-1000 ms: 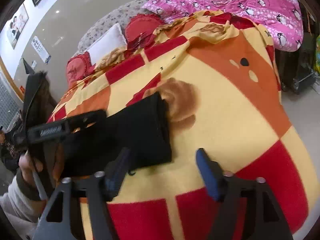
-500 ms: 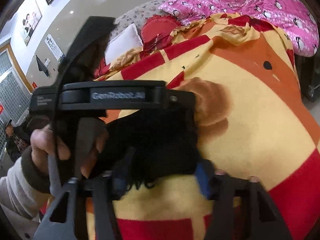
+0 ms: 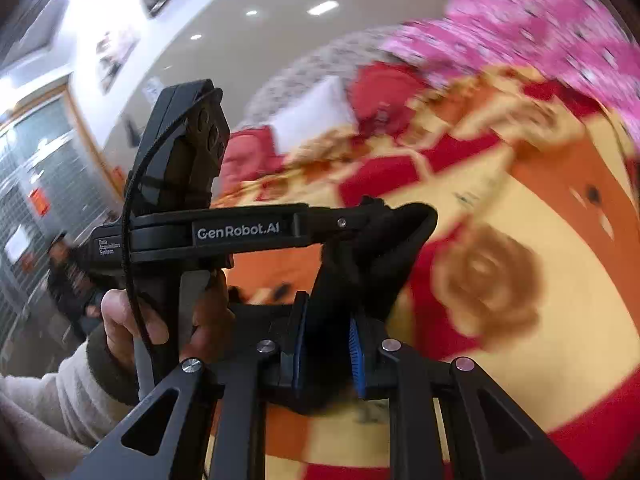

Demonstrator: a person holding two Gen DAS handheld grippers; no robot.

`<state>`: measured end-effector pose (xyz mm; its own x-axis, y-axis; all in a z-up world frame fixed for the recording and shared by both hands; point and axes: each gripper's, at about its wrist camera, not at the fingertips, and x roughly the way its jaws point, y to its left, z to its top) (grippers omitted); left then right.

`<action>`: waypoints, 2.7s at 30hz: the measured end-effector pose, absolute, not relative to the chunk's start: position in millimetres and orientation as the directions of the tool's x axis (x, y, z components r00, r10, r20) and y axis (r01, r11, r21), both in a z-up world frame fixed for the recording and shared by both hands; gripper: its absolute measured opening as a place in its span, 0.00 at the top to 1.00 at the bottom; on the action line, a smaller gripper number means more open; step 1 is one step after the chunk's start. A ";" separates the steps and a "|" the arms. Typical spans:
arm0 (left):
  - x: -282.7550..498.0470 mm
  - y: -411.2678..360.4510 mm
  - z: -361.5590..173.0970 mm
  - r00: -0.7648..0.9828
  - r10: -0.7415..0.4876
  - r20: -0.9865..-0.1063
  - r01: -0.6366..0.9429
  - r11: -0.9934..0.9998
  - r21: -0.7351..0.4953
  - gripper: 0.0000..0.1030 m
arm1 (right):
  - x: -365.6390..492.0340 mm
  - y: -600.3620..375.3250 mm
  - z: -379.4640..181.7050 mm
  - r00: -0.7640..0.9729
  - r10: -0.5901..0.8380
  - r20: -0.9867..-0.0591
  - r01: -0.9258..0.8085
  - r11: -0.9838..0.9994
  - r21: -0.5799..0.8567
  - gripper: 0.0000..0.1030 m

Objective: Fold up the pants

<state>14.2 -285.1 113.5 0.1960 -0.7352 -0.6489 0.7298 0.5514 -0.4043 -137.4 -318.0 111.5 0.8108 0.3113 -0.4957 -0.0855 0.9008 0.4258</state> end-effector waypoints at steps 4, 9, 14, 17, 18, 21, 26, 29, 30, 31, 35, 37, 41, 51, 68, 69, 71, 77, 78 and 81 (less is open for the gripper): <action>11.3 -204.7 138.1 0.295 -0.733 -0.613 0.666 0.618 -0.419 0.85 | -125.2 -268.0 133.1 0.789 0.383 -0.481 -0.207 0.902 0.380 0.82; 6.9 -113.6 130.6 0.409 -0.675 -0.614 0.559 0.717 -0.416 0.85 | -99.5 -196.9 121.1 0.692 0.517 -0.503 -0.352 0.851 0.390 0.82; 3.1 -44.1 89.2 0.494 -0.554 -0.670 0.401 0.829 -0.389 0.71 | -69.6 -140.6 69.0 0.540 0.597 -0.593 -0.405 0.802 0.439 0.80; 3.3 -20.2 69.8 0.489 -0.524 -0.698 0.336 0.851 -0.403 0.71 | -54.0 -125.2 36.0 0.455 0.604 -0.655 -0.371 0.796 0.478 0.78; 2.4 -15.6 65.0 0.482 -0.525 -0.702 0.322 0.851 -0.415 0.70 | -54.8 -128.2 38.1 0.456 0.613 -0.646 -0.366 0.790 0.491 0.76; -5.2 -13.1 58.2 0.469 -0.545 -0.695 0.309 0.838 -0.450 0.58 | -67.8 -153.4 63.7 0.502 0.628 -0.595 -0.365 0.778 0.512 0.44; -19.6 -30.4 54.4 0.458 -0.589 -0.666 0.319 0.808 -0.495 0.36 | -81.1 -208.5 91.1 0.669 0.456 -0.587 -0.259 0.883 0.391 0.39; -18.8 -49.5 42.3 0.436 -0.568 -0.698 0.312 0.823 -0.475 0.36 | -81.5 -222.5 81.3 0.671 0.383 -0.635 -0.188 0.916 0.354 0.45; -19.2 -53.2 39.7 0.428 -0.568 -0.703 0.309 0.823 -0.476 0.36 | -73.1 -226.5 74.1 0.665 0.367 -0.651 -0.161 0.921 0.355 0.48; -18.5 -59.8 33.7 0.412 -0.570 -0.711 0.306 0.821 -0.481 0.36 | -70.4 -229.9 69.0 0.659 0.363 -0.659 -0.150 0.922 0.358 0.52; -20.1 -70.2 31.6 0.447 -0.549 -0.707 0.313 0.836 -0.451 0.68 | -66.4 -236.1 53.5 0.655 0.353 -0.668 -0.123 0.922 0.367 0.52; -15.9 -76.9 32.7 0.409 -0.551 -0.728 0.336 0.832 -0.441 0.88 | -66.3 -239.7 54.5 0.657 0.353 -0.666 -0.118 0.921 0.372 0.54; -17.2 -66.4 53.4 0.441 -0.568 -0.695 0.355 0.821 -0.446 0.89 | -75.3 -229.2 76.9 0.683 0.362 -0.635 -0.163 0.922 0.350 0.54; -25.1 -46.0 35.3 0.497 -0.463 -0.734 0.297 0.885 -0.357 0.88 | -46.8 -181.4 63.3 0.627 0.365 -0.688 -0.244 0.931 0.272 0.58; -44.4 -36.0 48.4 0.594 -0.384 -0.707 0.246 0.923 -0.295 0.49 | -84.1 -178.4 76.1 0.629 0.317 -0.710 -0.244 0.947 0.207 0.55; -45.1 -36.4 47.1 0.594 -0.377 -0.710 0.242 0.926 -0.290 0.49 | -86.2 -176.7 73.6 0.627 0.311 -0.714 -0.244 0.949 0.200 0.55; -46.3 -38.1 41.4 0.590 -0.367 -0.719 0.232 0.930 -0.284 0.49 | -88.4 -174.6 68.7 0.628 0.295 -0.720 -0.240 0.954 0.181 0.55; -51.0 -45.7 28.3 0.606 -0.320 -0.729 0.219 0.947 -0.234 0.48 | -84.9 -171.8 59.6 0.628 0.286 -0.724 -0.235 0.956 0.174 0.55; -51.4 -46.0 28.3 0.607 -0.317 -0.729 0.219 0.948 -0.231 0.48 | -84.0 -171.8 61.4 0.623 0.289 -0.727 -0.235 0.956 0.178 0.55; -50.8 -44.5 29.9 0.602 -0.322 -0.731 0.215 0.947 -0.240 0.48 | -83.2 -171.3 70.2 0.620 0.306 -0.722 -0.244 0.950 0.193 0.55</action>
<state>-50.8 -44.5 29.9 0.6016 -0.3220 -0.7311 0.2151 0.9467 -0.2400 -83.2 -171.3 70.2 0.6199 0.3063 -0.7224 -0.2441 0.9503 0.1934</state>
